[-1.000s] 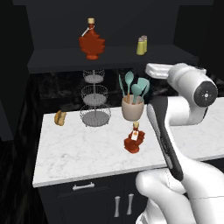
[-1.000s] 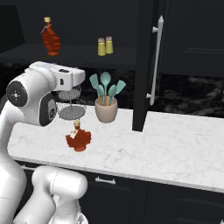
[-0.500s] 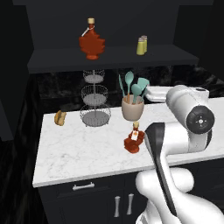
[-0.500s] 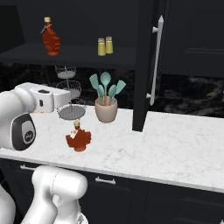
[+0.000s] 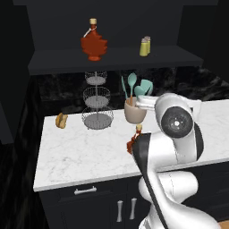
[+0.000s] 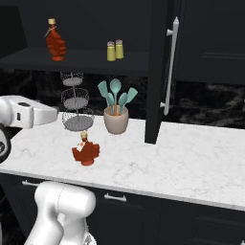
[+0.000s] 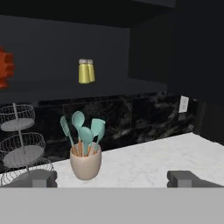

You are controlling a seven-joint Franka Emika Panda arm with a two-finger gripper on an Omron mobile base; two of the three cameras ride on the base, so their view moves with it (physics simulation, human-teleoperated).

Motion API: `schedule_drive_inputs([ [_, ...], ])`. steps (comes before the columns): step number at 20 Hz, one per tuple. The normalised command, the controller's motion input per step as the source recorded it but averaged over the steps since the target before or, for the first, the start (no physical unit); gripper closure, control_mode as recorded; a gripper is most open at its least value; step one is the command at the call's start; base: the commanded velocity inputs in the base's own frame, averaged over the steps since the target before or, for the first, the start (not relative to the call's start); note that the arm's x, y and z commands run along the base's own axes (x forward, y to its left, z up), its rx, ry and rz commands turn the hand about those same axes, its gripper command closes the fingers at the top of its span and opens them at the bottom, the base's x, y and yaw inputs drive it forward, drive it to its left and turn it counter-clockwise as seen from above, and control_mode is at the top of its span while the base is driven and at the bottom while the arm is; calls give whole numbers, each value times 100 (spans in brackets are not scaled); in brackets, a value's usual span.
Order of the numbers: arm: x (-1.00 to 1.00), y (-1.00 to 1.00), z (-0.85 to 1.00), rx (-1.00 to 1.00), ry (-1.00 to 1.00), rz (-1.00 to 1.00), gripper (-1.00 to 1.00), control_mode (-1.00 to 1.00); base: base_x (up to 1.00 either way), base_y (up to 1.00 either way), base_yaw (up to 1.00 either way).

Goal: Put the shaker and condiment bottle from the counter next to their counterparts in the cabinet.

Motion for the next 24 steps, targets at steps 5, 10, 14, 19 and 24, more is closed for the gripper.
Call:
schedule_drive_inputs([
  [5,-4,0,-98,0,-2,-1,-100,-100,0,0,0],
  [10,22,-3,-100,-2,-14,1,-100,-100,0,0,0],
  [14,14,0,-100,-6,-27,0,-100,-100,0,0,0],
  [19,14,0,-84,-2,-20,0,-100,-100,0,0,0],
  [24,23,-7,-81,0,-5,0,-100,-100,0,0,0],
])
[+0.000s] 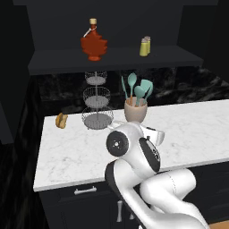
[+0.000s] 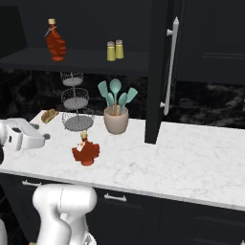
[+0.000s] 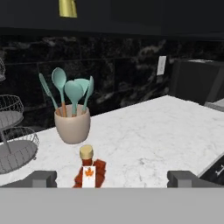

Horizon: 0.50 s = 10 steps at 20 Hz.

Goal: Put the shaker and condiment bottle from the counter next to their counterparts in the cabinet.

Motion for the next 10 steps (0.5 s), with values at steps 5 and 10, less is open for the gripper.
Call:
schedule_drive_inputs([
  [5,33,-1,-59,0,0,2,-100,-100,0,0,0],
  [10,45,-3,-69,0,0,5,-100,-100,0,0,0],
])
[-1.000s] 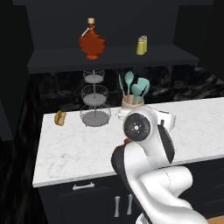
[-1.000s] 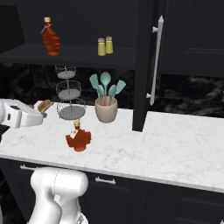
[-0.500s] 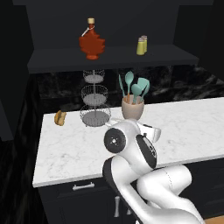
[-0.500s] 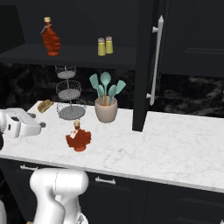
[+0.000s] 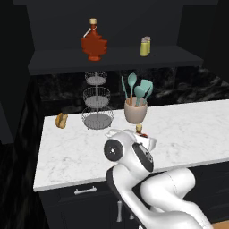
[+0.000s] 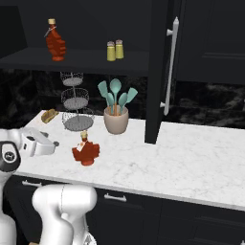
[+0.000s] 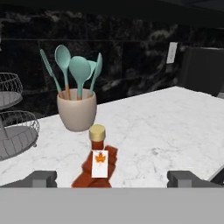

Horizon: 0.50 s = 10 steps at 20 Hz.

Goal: Put the shaker and condiment bottle from the counter next to their counterparts in the cabinet.

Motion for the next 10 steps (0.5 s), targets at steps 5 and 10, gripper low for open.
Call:
schedule_drive_inputs([
  [5,5,-1,-52,-1,4,0,-100,-100,0,0,0],
  [10,1,0,-17,-1,0,-4,-100,-100,0,0,0],
])
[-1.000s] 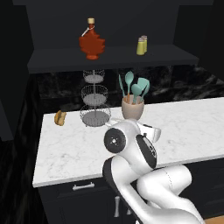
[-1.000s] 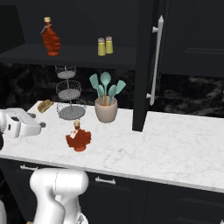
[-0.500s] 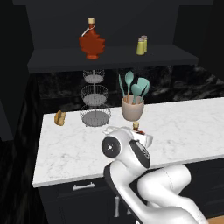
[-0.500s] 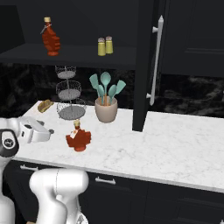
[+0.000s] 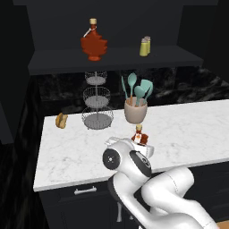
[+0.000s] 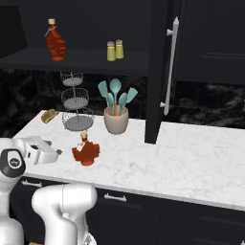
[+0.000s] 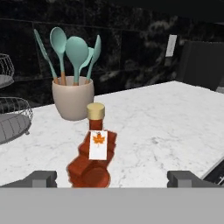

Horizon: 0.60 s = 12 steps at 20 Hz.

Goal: Put the shaker and condiment bottle from the counter next to their counterparts in the cabinet.

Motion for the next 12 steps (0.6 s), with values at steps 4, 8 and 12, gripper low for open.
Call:
schedule_drive_inputs([
  [4,8,1,0,0,0,-7,-100,-100,0,0,0],
  [8,6,0,-2,0,0,-6,-100,-100,0,0,0],
  [12,6,9,-4,0,0,-7,-100,-100,0,0,0],
])
